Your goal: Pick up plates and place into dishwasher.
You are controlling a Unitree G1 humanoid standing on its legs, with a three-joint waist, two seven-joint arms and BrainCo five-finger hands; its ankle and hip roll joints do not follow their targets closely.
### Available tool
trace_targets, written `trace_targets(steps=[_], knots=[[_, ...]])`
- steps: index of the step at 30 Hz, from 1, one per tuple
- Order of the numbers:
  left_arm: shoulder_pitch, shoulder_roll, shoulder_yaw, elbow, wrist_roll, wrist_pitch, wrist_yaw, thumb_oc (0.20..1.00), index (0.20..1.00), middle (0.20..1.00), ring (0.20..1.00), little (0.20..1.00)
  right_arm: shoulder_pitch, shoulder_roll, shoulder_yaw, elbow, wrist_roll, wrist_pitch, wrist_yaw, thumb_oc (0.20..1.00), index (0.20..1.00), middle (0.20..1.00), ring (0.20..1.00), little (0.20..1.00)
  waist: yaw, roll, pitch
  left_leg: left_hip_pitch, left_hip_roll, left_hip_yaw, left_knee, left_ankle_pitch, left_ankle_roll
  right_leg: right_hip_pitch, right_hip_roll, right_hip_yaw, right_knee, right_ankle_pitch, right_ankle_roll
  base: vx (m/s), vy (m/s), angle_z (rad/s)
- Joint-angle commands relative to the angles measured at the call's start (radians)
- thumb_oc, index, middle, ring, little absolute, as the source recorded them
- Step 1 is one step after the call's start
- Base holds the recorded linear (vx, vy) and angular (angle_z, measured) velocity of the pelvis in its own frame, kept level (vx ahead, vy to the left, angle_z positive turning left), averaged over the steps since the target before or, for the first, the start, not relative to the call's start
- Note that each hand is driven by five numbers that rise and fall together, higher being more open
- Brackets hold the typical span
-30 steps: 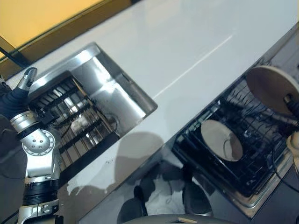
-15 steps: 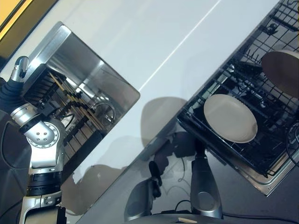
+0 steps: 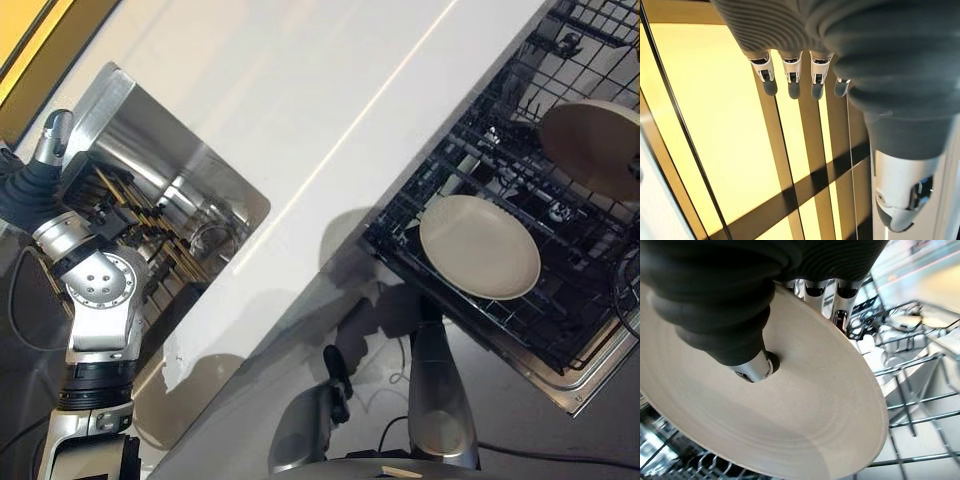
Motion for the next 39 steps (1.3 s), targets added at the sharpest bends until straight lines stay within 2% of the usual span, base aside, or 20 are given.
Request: trace_targets(steps=[1,4,9,13,18,20,22,25,29,33,39], knots=[[-0.031,0.046,-0.004,0.031,0.005,-0.012,0.011,1.0,1.0,1.0,1.0,1.0,0.023,-0.005,0.129,0.093,-0.02,0.051,0.126,0.2,0.2,0.2,0.2,0.2,0.019,-0.007,-0.036,-0.129,0.073,-0.049,0.021,0.105,-0.012,0.033,-0.004,0.027,0.004,-0.105,-0.006,-0.03,-0.062,0.04],[-0.061,0.067,-0.017,0.04,-0.009,-0.006,0.0,1.0,1.0,1.0,1.0,1.0,-0.024,-0.002,0.203,0.17,-0.024,0.046,0.221,0.2,0.2,0.2,0.2,0.2,0.036,-0.009,-0.029,-0.143,0.073,-0.056,0.027,0.109,-0.011,0.031,-0.005,0.021,0.009,-0.107,-0.009,-0.04,-0.093,0.03],[-0.115,0.103,-0.039,0.052,-0.022,0.013,-0.016,1.0,1.0,1.0,1.0,1.0,-0.057,0.011,0.293,0.249,0.015,0.028,0.286,0.2,0.2,0.2,0.2,0.2,0.053,-0.024,-0.023,-0.163,0.077,-0.067,0.038,0.115,-0.01,0.038,-0.006,0.005,0.002,-0.103,-0.011,-0.05,-0.124,0.1],[-0.164,0.136,-0.055,0.067,-0.032,0.031,-0.03,1.0,1.0,1.0,1.0,1.0,-0.068,0.033,0.327,0.304,0.038,0.007,0.299,0.2,0.2,0.2,0.2,0.2,0.066,-0.036,-0.019,-0.18,0.084,-0.075,0.048,0.119,-0.008,0.042,-0.002,-0.005,-0.005,-0.096,-0.01,-0.04,-0.128,0.1],[-0.202,0.148,-0.068,0.091,-0.03,0.036,-0.046,1.0,1.0,1.0,1.0,1.0,-0.08,0.059,0.341,0.32,0.056,0.013,0.315,0.2,0.2,0.2,0.2,0.2,0.071,-0.046,-0.015,-0.199,0.091,-0.084,0.064,0.122,-0.007,0.046,0.006,-0.01,-0.009,-0.091,-0.011,-0.03,-0.093,0.04],[-0.209,0.15,-0.071,0.1,-0.027,0.03,-0.05,1.0,1.0,1.0,1.0,1.0,-0.079,0.066,0.341,0.323,0.06,0.011,0.296,0.2,0.2,0.2,0.2,0.2,0.071,-0.046,-0.013,-0.202,0.093,-0.086,0.066,0.122,-0.008,0.048,0.008,-0.01,-0.012,-0.089,-0.011,-0.02,-0.059,0.04],[-0.211,0.148,-0.074,0.108,-0.018,0.025,-0.053,1.0,1.0,1.0,1.0,1.0,-0.073,0.076,0.334,0.323,0.058,0.0,0.238,0.2,0.2,0.2,0.2,0.2,0.071,-0.047,-0.012,-0.2,0.096,-0.086,0.064,0.124,-0.006,0.055,0.011,-0.01,-0.019,-0.086,-0.01,-0.01,-0.049,0.01],[-0.206,0.153,-0.071,0.111,-0.019,0.025,-0.052,1.0,1.0,1.0,1.0,1.0,-0.055,0.073,0.307,0.267,0.048,0.019,0.126,0.2,0.2,0.2,0.2,0.2,0.065,-0.05,-0.014,-0.193,0.099,-0.085,0.057,0.125,-0.006,0.068,0.015,-0.011,-0.033,-0.081,-0.008,0.0,-0.01,0.01],[-0.176,0.146,-0.059,0.119,-0.012,0.006,-0.037,1.0,1.0,1.0,1.0,1.0,-0.036,0.069,0.22,0.153,0.005,0.004,-0.026,0.2,0.2,0.2,0.2,0.2,0.054,-0.05,-0.018,-0.189,0.102,-0.084,0.057,0.122,-0.004,0.078,0.019,-0.011,-0.041,-0.077,-0.005,0.01,0.006,0.0],[-0.137,0.116,-0.038,0.118,0.005,-0.008,-0.036,1.0,1.0,1.0,1.0,1.0,-0.004,0.07,0.122,0.018,-0.076,0.022,-0.086,0.2,0.2,0.2,0.2,0.2,0.038,-0.045,-0.025,-0.186,0.1,-0.079,0.06,0.116,-0.002,0.074,0.019,-0.002,-0.038,-0.079,-0.001,0.05,0.063,0.0],[-0.07,0.073,-0.004,0.091,0.015,-0.01,-0.031,1.0,1.0,1.0,1.0,1.0,0.044,0.041,0.008,-0.087,-0.132,-0.024,-0.156,0.2,0.2,0.2,0.2,0.2,0.021,-0.032,-0.042,-0.16,0.092,-0.066,0.045,0.11,0.0,0.083,0.017,0.016,-0.046,-0.083,0.003,0.06,0.095,-0.02]])
